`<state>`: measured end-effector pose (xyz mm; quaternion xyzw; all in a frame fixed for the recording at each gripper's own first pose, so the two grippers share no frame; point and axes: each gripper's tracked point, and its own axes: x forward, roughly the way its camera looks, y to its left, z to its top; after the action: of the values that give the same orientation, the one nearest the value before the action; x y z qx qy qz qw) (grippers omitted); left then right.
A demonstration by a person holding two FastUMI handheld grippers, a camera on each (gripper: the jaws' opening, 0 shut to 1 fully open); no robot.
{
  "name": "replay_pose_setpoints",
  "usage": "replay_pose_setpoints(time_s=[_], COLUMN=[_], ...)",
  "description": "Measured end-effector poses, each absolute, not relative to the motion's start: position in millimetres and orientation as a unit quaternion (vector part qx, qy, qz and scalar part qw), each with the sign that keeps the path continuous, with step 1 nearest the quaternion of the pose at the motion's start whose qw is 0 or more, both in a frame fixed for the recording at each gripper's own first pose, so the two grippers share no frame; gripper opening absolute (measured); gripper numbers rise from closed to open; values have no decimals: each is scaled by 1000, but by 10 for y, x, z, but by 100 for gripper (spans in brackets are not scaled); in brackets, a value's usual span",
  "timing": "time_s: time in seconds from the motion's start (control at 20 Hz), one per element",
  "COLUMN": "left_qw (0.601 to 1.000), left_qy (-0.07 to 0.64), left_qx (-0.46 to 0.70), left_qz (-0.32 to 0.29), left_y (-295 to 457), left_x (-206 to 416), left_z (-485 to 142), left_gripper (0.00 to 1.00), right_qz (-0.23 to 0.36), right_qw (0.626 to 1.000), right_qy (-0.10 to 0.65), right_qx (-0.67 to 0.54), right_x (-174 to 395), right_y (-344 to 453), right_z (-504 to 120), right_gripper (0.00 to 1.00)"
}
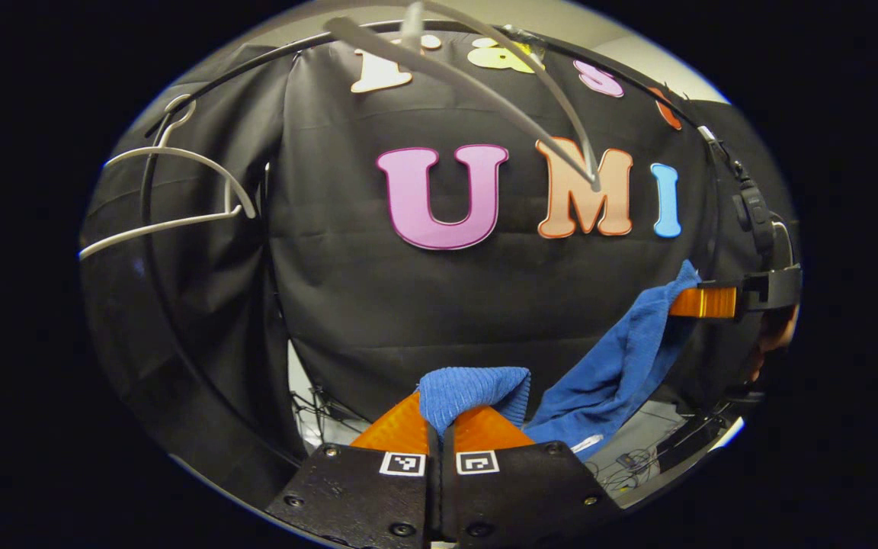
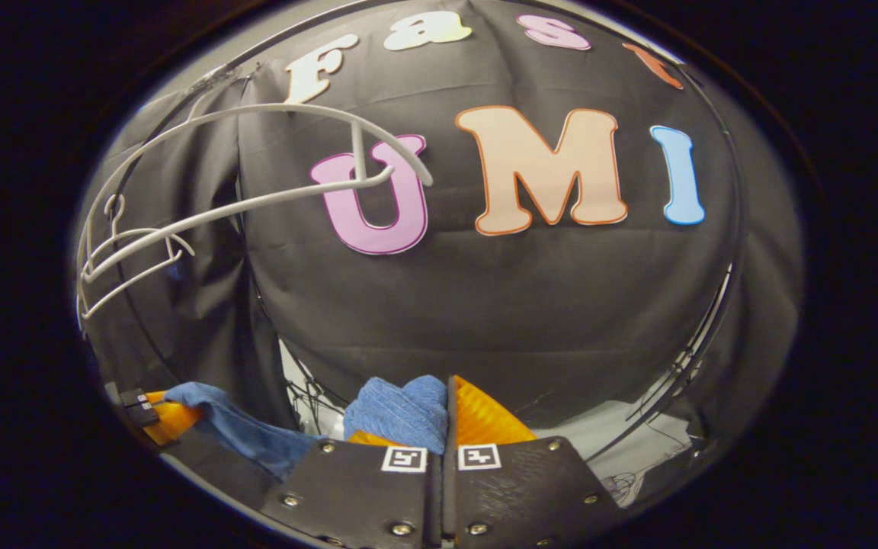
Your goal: Grasp the clothes on the hanger with both hands and then place them into the laundry hamper below.
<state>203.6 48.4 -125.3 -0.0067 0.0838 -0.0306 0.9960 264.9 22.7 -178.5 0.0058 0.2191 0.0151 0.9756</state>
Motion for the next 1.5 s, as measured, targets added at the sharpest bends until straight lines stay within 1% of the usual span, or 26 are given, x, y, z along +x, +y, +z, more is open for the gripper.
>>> replay_pose_setpoints(time_s=[0.25, 0.45, 0.6, 0.8, 0.9, 1.0, 1.3, 1.5], left_qw=[995, 995, 994, 992, 989, 986, 969, 955], left_qy=[60, 51, 50, 80, 103, 131, 232, 286], left_qx=[-3, -19, -16, 6, 12, 10, -12, -32], left_qz=[-77, -90, -95, -102, -105, -102, -84, -69], left_y=[46, -54, -82, -82, -107, -54, 192, 226], left_x=[2176, 2277, 2287, 2289, 2374, 2425, 2445, 2445], left_z=[-1111, -981, -1004, -1218, -1534, -1797, -2547, -2865], left_gripper=[1, 0, 0, 1, 1, 1, 1, 1], right_qz=[50, 67, 78, 85, 75, 53, 40, 19], right_qw=[977, 978, 975, 965, 957, 948, 920, 896], right_qy=[208, 195, 205, 247, 280, 314, 390, 443], right_qx=[14, 24, 32, 16, 16, 9, 0, -14], right_x=[2614, 2651, 2673, 2666, 2632, 2600, 2404, 2225], right_y=[550, 682, 797, 834, 773, 672, 583, 505], right_z=[-1579, -1365, -1403, -1871, -2207, -2532, -3314, -3763], right_gripper=[1, 1, 1, 1, 1, 1, 2, 1])
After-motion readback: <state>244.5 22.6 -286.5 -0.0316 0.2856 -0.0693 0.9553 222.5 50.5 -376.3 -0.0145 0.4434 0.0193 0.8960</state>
